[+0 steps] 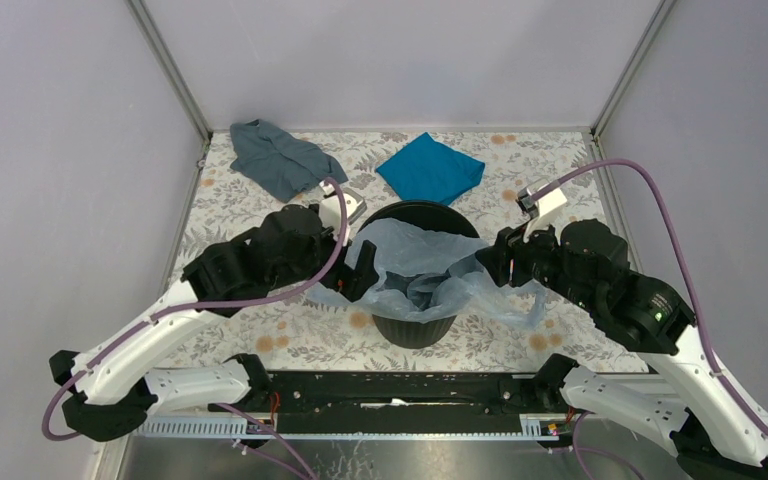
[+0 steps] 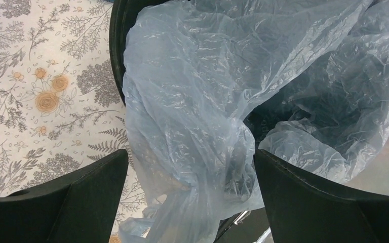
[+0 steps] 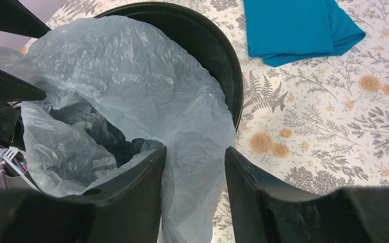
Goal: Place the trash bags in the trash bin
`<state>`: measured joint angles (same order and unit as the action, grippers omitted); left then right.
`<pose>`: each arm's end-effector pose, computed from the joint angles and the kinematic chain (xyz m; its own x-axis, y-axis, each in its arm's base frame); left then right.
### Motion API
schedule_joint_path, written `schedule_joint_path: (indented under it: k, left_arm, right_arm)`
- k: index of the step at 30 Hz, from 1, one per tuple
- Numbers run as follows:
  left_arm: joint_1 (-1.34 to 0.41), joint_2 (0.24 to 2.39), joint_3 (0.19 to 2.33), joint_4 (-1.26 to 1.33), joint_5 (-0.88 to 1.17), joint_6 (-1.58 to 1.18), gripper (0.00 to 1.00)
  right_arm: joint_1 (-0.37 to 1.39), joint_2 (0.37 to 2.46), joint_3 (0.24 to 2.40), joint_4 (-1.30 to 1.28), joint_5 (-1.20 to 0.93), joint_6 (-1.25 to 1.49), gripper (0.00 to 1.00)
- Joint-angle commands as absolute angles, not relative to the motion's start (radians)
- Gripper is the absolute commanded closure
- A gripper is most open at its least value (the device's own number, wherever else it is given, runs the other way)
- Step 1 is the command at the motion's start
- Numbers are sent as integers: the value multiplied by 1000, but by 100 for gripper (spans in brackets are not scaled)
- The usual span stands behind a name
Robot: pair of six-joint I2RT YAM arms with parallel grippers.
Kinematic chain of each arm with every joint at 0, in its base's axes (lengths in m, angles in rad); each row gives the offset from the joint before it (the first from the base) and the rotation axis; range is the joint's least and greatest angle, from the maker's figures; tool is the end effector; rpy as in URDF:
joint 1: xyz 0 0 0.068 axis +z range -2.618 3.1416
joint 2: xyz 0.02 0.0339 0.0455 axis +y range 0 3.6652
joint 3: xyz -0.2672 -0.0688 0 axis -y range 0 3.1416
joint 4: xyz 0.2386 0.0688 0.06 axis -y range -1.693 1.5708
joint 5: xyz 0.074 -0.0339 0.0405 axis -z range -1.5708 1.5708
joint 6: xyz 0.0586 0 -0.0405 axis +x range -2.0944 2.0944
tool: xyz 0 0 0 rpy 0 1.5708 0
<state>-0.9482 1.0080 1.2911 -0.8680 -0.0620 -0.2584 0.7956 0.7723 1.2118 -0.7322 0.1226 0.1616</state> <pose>0.1197 -0.1606 0.3906 -0.5108 0.2742 -0.8148 0.6725 0.7179 -0.1800 0.1070 0.0989 0.4176 -0.3002 -0.0782 -0.9507 -0.5863 0.8013 0.1192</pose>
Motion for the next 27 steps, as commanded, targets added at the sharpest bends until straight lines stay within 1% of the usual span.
schedule_joint_path:
  k: [1, 4, 5, 7, 9, 12, 14, 15, 17, 19, 21, 23, 24, 25, 27]
  left_arm:
    - [-969, 1005, 1329, -855, -150, -230, 1]
    - [-969, 1027, 1339, -869, -210, -235, 6]
    - [-969, 1033, 1340, -869, -233, -242, 8]
    - [-970, 1042, 1348, -862, -272, -253, 14]
    - [-970, 1049, 1362, -853, -301, -263, 18]
    - [-970, 1063, 1389, -846, -337, -274, 25]
    - [-969, 1072, 1405, -844, -346, -281, 27]
    - [-969, 1075, 1411, -844, -343, -282, 26]
    - [-971, 1078, 1418, -844, -326, -283, 17]
    - [-969, 1072, 1418, -844, -322, -287, 9]
    - [-970, 1068, 1417, -844, -328, -289, 6]
    - [-970, 1069, 1417, -844, -332, -291, 7]
    - [-970, 1072, 1417, -844, -341, -294, 10]
    - [-970, 1078, 1417, -844, -353, -297, 14]
    - [-970, 1092, 1419, -844, -380, -301, 21]
  right_arm:
    - [795, 771, 1198, -681, 143, 161, 49]
    - [795, 771, 1186, -673, 139, 158, 52]
    - [795, 772, 1184, -675, 125, 149, 50]
    - [794, 774, 1183, -681, 75, 127, 38]
    - [795, 776, 1180, -691, 40, 109, 30]
    - [796, 786, 1185, -715, 46, 90, 29]
    - [796, 792, 1191, -725, 91, 87, 30]
    - [795, 793, 1194, -723, 124, 89, 31]
    - [796, 793, 1195, -710, 150, 93, 37]
    - [795, 794, 1189, -687, 164, 111, 47]
    - [794, 799, 1180, -662, 171, 131, 57]
    - [795, 802, 1172, -638, 190, 158, 72]
    - [795, 802, 1169, -620, 203, 170, 78]
    - [795, 801, 1165, -607, 216, 185, 83]
    - [794, 798, 1160, -581, 233, 202, 88]
